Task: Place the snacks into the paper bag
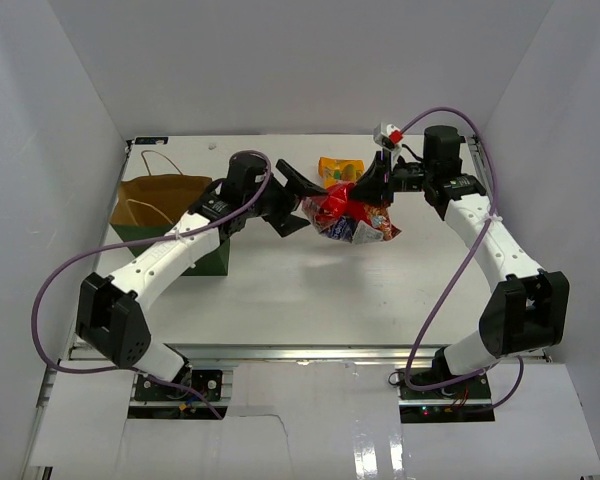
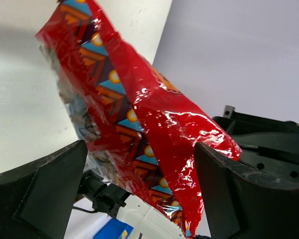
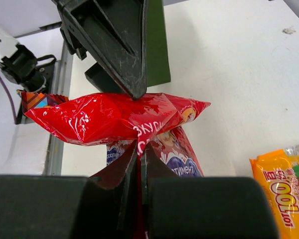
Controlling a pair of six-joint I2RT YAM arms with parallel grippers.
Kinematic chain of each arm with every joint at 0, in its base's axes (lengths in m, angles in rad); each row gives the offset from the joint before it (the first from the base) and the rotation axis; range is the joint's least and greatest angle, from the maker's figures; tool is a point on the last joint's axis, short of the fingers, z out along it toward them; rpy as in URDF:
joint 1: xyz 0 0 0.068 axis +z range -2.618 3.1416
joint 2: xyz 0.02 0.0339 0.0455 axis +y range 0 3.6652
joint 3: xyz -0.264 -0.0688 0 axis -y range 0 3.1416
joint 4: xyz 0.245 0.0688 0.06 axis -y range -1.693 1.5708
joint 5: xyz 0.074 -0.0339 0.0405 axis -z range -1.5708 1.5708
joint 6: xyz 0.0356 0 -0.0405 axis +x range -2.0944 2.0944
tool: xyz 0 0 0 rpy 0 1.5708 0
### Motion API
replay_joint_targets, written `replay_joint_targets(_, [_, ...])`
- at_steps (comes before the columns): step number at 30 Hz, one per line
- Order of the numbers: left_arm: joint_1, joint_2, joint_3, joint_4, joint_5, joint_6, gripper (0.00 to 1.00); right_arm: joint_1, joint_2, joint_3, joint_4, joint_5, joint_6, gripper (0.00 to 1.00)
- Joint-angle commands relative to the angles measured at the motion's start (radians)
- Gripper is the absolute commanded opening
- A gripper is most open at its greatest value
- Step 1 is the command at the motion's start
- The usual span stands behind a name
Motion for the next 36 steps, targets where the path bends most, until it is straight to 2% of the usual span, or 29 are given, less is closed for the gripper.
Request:
replay_joint_targets(1, [-0.005, 0.022, 0.03, -0.059, 0.041, -0.099, 0.98, 0.011, -0.067, 0.015, 0.011, 0.012, -0.084, 0.08])
replay_joint_targets(9, [-0.005, 0.095, 0.046, -0.095, 0.048, -0.168, 0.98, 0.047, -0.1, -0.034, -0.011, 0.04, -0.127, 0.08])
replay_joint_targets(14, [-0.023, 0.206, 0.101, -0.085, 0.071, -0.153, 0.97, 0.094, -0.123, -0.11, 0.024, 0.061, -0.114, 0.08])
replay_joint_targets(15, [-0.028, 0.217, 0.101, -0.085, 0.075, -0.148, 0.94, 0.097, -0.123, -0.124, 0.029, 0.064, -0.109, 0.08])
replay_joint_targets(18, [-0.042, 0.229, 0.055, -0.036, 0.092, -0.148, 0.6, 0.106, -0.13, -0.172, 0.037, 0.076, -0.11, 0.08])
replay_joint_targets(19, [-0.043, 0.226, 0.031, 0.024, 0.104, -0.156, 0.44, 0.109, -0.133, -0.184, 0.037, 0.078, -0.115, 0.08])
replay_joint_targets(20, [-0.043, 0.215, 0.005, 0.052, 0.12, -0.163, 0.24, 0.111, -0.139, -0.193, 0.037, 0.079, -0.118, 0.08])
replay_joint_targets(23, [-0.043, 0.209, -0.037, 0.088, 0.118, -0.162, 0.06, 0.111, -0.146, -0.223, 0.032, 0.09, -0.126, 0.08])
replay_joint_targets(25, [-0.043, 0.209, -0.037, 0.1, 0.12, -0.15, 0.0, 0.111, -0.15, -0.233, 0.023, 0.095, -0.141, 0.08])
replay_joint_targets(30, [-0.042, 0.212, -0.005, 0.122, 0.14, -0.095, 0.0, 0.111, -0.15, -0.238, 0.0, 0.109, -0.169, 0.08])
replay_joint_targets(34, [-0.034, 0.174, 0.02, 0.125, 0.132, 0.011, 0.0, 0.106, -0.159, -0.232, -0.037, 0.13, -0.187, 0.08])
replay_joint_targets(36, [-0.025, 0.139, 0.012, 0.177, 0.137, 0.056, 0.0, 0.099, -0.162, -0.224, -0.069, 0.133, -0.192, 0.11])
